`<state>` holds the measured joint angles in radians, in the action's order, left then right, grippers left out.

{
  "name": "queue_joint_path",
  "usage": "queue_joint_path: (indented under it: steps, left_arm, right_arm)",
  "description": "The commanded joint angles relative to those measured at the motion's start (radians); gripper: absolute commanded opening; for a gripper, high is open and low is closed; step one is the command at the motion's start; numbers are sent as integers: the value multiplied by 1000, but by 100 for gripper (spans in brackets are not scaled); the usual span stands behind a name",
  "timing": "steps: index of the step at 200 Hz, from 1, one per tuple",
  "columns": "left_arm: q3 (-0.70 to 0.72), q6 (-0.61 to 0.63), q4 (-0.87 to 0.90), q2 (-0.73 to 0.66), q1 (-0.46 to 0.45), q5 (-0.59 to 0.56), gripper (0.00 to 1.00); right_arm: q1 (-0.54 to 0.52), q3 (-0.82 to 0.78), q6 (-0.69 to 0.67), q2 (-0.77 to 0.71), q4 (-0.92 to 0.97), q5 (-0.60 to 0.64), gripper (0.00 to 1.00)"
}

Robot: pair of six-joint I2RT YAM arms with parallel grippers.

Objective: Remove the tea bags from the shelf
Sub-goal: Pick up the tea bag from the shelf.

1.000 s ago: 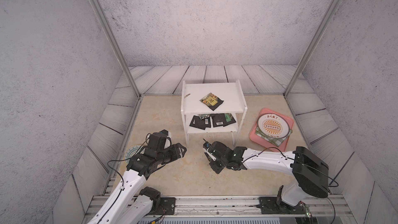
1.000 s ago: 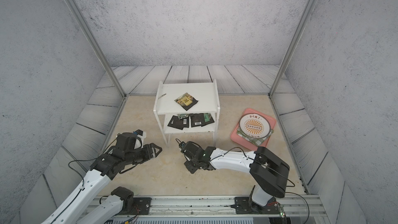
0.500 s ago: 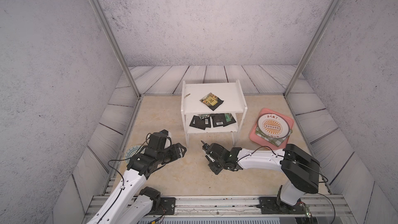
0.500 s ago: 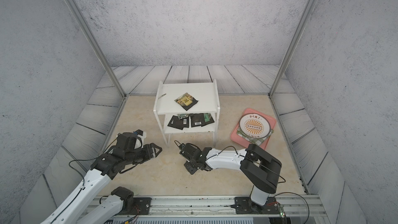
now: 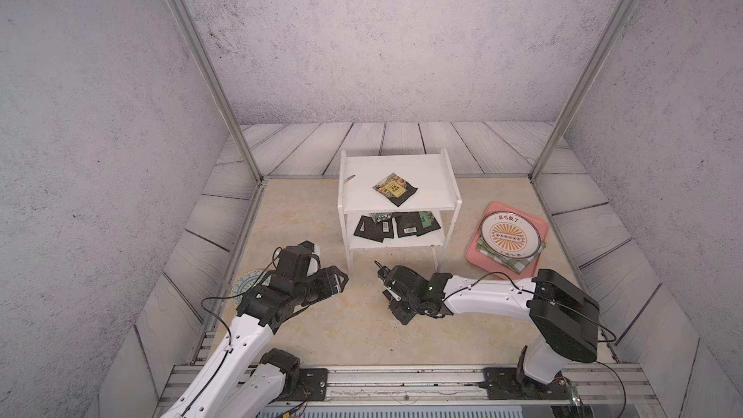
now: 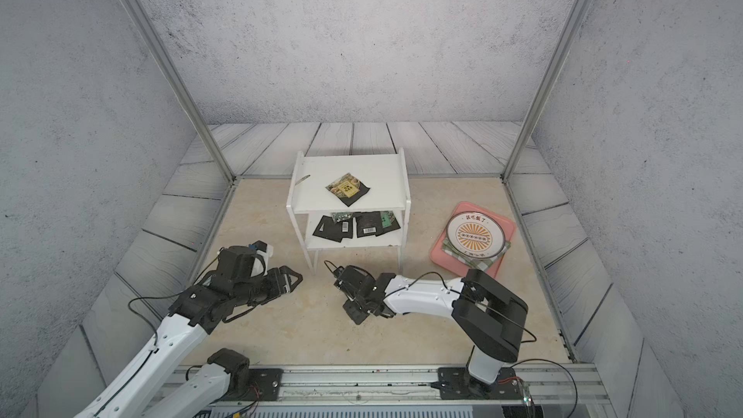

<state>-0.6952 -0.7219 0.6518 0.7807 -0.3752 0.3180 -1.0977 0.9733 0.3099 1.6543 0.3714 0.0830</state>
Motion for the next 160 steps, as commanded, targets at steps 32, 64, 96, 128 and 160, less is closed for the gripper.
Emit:
queue_joint_path:
  steps: [32, 64, 96, 128, 160]
  left_arm:
    - [-127, 29, 57, -5, 4, -17, 68]
    - [-225, 42, 105, 27, 4, -4, 68]
    - [-323, 53, 124, 49, 4, 4, 70]
    - [-427, 56, 141, 92, 4, 20, 72]
    - [-519, 65, 180, 142, 4, 10, 72]
  right_arm:
    - [-8, 73, -26, -172, 130, 46, 35]
    - [-8, 148, -38, -231, 210, 37, 38]
    - [-9, 247, -61, -252, 290, 35, 44]
    - [-7, 354, -82, -268, 348, 40, 47]
    - [-7, 504, -88, -263, 438, 76, 52]
